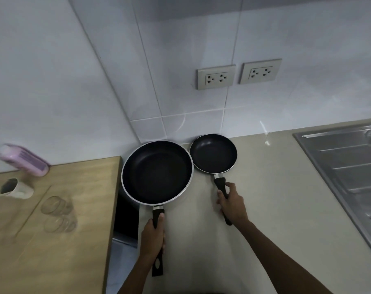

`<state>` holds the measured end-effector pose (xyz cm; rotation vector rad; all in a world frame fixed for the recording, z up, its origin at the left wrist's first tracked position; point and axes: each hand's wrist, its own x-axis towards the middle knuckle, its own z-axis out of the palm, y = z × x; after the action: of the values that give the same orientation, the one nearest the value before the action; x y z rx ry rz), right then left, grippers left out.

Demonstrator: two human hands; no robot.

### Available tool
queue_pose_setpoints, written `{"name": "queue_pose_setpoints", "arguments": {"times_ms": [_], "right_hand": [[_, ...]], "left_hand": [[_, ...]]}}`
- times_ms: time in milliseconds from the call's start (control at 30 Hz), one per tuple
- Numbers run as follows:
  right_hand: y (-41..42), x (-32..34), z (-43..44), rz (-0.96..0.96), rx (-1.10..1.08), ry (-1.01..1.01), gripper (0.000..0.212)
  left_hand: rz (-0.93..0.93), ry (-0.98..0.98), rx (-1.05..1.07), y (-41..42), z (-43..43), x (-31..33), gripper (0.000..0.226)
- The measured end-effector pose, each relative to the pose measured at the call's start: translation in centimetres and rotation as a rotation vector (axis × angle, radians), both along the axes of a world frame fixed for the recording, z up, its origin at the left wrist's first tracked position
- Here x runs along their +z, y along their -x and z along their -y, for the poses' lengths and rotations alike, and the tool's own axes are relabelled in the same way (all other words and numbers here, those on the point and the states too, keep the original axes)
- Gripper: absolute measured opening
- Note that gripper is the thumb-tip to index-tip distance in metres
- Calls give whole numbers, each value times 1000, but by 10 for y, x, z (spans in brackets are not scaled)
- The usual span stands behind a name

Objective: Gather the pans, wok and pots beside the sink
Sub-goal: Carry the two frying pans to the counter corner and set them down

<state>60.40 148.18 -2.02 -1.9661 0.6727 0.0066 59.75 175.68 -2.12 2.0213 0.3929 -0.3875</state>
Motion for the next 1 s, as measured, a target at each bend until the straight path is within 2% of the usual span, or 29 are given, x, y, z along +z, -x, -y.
{"name": "queue_pose_setpoints", "arguments": {"times_ms": [233,800,1000], "right_hand": [[18,9,-2,-61,57,42,36],[111,7,-12,-58,108,47,30],[173,19,5,1,253,223,35]], "left_hand": [[25,-49,-6,4,1,6,54],[22,36,51,105,-7,21,45],[-20,-13,142,161,2,18,41]]}}
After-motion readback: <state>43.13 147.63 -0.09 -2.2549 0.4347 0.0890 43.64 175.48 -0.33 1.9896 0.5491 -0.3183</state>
